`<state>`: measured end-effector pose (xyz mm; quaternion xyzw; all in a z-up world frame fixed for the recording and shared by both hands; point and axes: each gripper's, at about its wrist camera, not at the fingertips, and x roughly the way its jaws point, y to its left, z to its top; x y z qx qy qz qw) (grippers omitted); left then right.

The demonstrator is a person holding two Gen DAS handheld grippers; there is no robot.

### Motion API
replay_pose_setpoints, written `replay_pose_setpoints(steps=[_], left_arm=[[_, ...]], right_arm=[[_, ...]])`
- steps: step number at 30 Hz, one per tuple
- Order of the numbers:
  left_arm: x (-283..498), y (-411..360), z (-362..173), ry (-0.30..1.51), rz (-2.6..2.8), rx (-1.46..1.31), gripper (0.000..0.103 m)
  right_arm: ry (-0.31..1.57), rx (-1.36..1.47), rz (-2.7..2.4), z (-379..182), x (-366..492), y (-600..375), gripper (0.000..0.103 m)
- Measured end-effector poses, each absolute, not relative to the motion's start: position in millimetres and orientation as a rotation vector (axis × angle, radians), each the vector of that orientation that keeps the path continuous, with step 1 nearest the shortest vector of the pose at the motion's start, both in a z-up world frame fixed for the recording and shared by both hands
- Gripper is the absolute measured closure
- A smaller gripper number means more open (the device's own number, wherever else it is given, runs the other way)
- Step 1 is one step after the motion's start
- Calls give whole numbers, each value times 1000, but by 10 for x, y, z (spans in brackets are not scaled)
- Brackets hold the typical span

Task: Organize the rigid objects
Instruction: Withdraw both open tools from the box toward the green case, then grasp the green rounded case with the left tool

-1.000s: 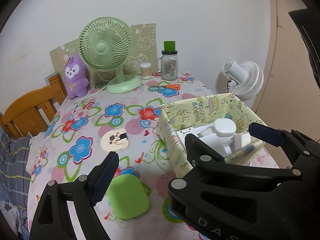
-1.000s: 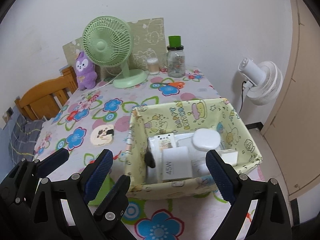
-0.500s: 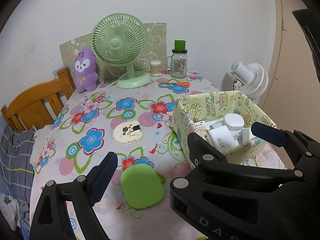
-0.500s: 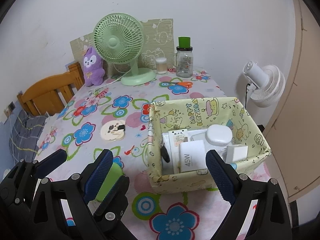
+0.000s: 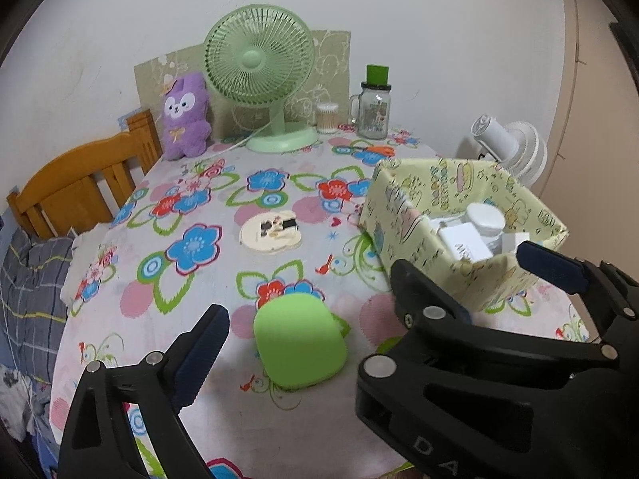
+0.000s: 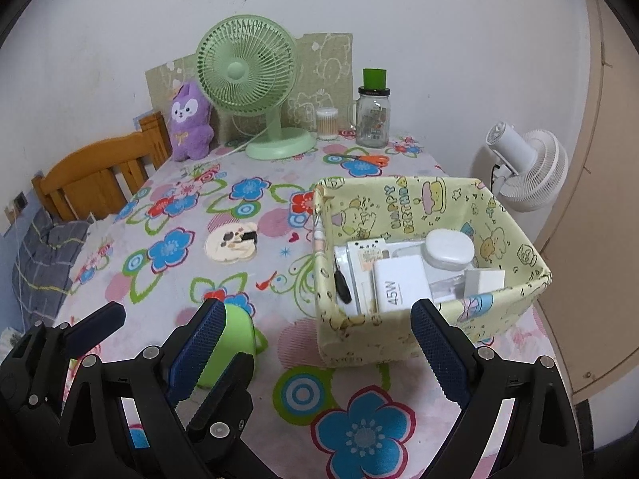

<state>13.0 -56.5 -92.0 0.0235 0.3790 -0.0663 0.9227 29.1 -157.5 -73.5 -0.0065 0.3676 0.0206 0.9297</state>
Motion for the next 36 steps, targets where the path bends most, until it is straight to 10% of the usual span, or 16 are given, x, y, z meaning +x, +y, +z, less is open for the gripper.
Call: replay_pose_setpoints(steps=[36], left_arm=[[426,-482,-1824,939,-23,-7,1]], right_arm=[[898,36,-28,-1558,440,-1685,7]])
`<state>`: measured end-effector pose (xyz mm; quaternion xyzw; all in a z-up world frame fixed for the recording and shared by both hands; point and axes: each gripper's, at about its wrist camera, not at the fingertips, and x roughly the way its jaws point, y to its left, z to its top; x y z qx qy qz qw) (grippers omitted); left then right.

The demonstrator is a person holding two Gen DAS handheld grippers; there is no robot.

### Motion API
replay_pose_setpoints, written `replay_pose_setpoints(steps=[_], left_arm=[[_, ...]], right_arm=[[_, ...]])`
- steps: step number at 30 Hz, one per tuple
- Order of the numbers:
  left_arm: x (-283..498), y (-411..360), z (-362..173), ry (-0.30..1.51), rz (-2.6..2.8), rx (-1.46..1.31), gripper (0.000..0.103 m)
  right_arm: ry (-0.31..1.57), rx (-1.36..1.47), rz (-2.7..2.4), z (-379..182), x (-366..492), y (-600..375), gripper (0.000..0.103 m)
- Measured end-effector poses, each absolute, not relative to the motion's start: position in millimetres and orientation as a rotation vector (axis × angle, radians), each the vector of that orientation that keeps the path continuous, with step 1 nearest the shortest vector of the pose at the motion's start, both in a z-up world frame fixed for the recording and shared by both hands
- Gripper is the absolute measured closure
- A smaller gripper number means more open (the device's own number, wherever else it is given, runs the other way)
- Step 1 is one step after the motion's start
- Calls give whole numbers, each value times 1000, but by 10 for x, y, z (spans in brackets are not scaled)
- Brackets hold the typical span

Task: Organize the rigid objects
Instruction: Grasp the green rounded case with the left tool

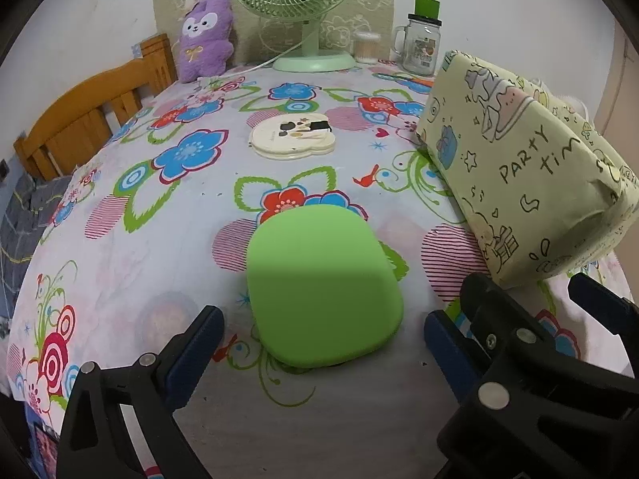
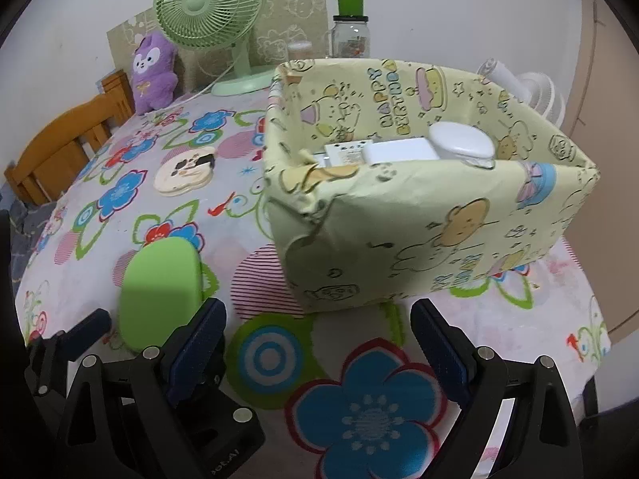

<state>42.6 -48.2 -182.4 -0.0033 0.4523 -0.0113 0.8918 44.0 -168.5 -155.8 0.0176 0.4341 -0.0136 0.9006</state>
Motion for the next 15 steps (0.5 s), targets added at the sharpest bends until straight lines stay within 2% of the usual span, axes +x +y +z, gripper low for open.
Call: replay_pose_setpoints(steps=[2,7,12,14,15], left_arm=[[436,-471,-1825,932,-22,-10,1],[478,-461,-1808,901,-32,-9,11],[585,-452,-1815,895,-27,-9,8],[599,-456,-1814,884,-26,-15,11],[603,-457,-1813,879,-26,-19,16]], right_arm=[[896,33,-34,-1560,446,-1672,7],[881,42,-60,-1539,463,-1666,10],[866,49,-95,-1508,490,-1683,10],[858,49,-109,-1500,493,-1691,10],[853,50,-115,-1498,495,-1692,10]])
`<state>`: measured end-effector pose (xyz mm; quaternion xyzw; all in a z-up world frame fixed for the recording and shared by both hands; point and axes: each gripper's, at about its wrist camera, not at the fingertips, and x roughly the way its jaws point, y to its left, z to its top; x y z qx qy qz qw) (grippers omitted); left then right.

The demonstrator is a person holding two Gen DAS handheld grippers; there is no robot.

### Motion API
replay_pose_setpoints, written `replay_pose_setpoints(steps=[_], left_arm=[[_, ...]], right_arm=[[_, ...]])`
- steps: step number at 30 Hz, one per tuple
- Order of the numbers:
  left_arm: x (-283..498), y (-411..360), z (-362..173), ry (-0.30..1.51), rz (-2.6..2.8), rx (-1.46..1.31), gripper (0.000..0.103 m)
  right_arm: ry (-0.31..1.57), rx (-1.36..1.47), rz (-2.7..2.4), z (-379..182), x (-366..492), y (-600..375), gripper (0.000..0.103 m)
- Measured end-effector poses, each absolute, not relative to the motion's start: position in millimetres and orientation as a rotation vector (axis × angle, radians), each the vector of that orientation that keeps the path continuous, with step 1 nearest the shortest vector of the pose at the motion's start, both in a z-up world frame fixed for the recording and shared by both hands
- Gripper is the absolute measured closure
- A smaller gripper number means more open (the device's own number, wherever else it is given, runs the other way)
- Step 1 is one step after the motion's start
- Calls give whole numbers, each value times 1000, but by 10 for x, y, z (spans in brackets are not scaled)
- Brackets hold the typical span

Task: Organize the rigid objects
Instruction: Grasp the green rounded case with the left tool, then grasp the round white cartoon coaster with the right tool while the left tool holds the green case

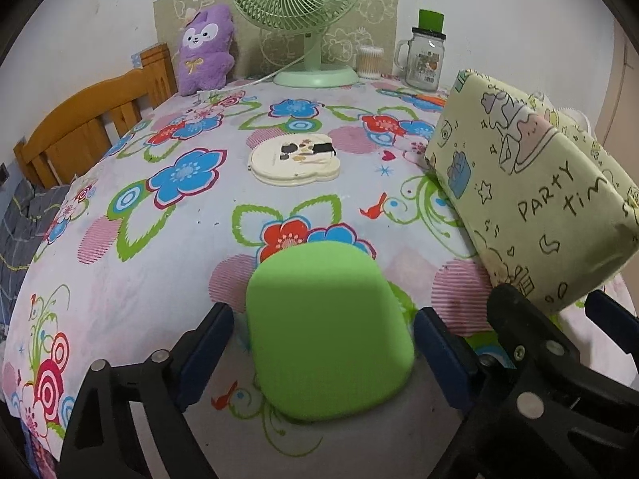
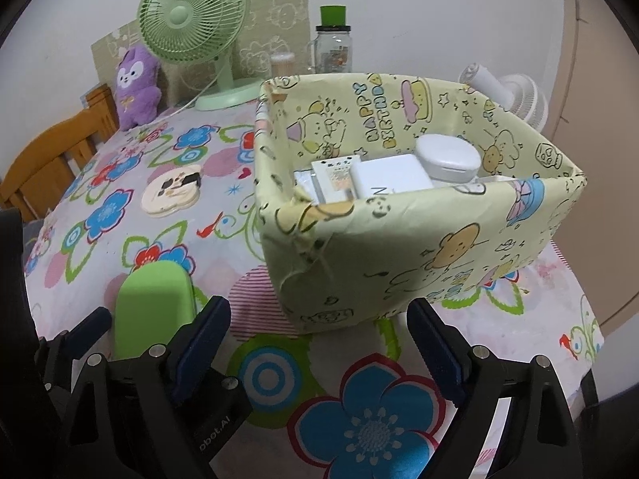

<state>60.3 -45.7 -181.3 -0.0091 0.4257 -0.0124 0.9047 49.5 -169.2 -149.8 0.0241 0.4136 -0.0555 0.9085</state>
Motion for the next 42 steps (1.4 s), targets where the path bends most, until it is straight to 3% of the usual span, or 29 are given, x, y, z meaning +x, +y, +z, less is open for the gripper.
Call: replay_pose_setpoints(steps=[1,4,23,42], left_arm=[[602,-458,-1803,872,-26,-19,21],[607,-445,-1796,874,-36,-20,22],[468,258,-1595,866,30,-37,22],[1117,427,-1639,907,28,-34,22]], right_arm=[[848,52,-118,-1491,495,-1693,11],[848,55,-117,-1481,499,-1686,13],[839,38,2,-1308,436,-976,15],[892,-11,129,-1472,1362,-724,15]])
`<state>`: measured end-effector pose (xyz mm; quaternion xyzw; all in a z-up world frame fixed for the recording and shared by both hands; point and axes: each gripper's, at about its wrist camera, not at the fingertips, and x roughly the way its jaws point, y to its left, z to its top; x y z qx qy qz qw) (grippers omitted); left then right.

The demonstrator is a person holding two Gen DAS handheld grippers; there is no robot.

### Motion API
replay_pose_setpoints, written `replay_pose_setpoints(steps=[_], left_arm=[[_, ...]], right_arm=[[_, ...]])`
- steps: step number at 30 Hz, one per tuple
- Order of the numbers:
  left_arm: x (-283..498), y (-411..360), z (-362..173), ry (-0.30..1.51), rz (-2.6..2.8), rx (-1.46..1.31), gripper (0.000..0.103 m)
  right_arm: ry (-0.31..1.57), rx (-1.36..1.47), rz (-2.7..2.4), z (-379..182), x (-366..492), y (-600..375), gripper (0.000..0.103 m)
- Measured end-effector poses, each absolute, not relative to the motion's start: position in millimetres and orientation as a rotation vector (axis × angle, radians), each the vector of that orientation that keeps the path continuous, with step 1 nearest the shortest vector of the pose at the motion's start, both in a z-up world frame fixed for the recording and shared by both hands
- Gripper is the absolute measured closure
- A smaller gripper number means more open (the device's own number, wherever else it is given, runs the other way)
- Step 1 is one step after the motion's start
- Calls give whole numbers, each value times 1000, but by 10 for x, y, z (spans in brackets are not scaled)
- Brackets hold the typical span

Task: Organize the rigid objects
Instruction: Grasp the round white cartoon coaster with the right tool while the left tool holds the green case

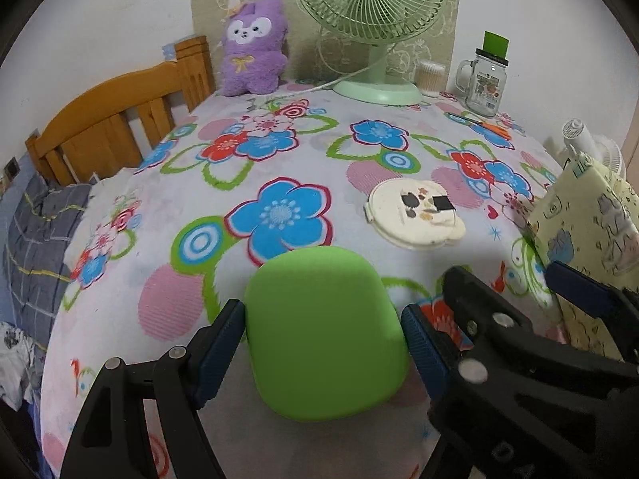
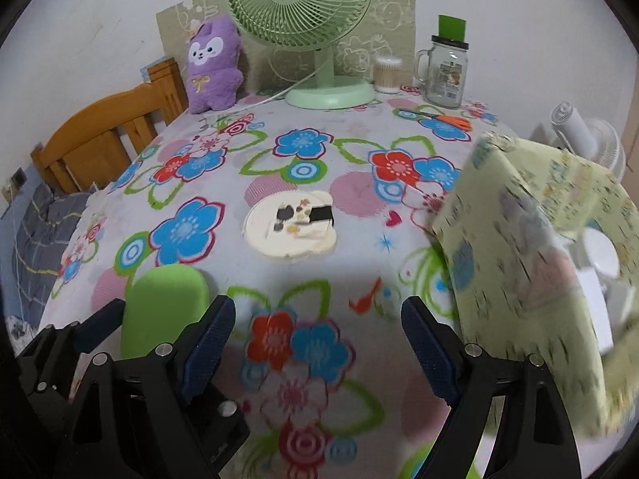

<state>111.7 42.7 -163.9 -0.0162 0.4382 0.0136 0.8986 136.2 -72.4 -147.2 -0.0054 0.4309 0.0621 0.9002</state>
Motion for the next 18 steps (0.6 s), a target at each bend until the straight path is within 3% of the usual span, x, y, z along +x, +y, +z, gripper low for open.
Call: replay_pose_setpoints(steps=[18], left_arm=[[1581,553,-1742,961,26,-36,22]], right_arm=[[947,-77,177,-1747,2061,-524,10]])
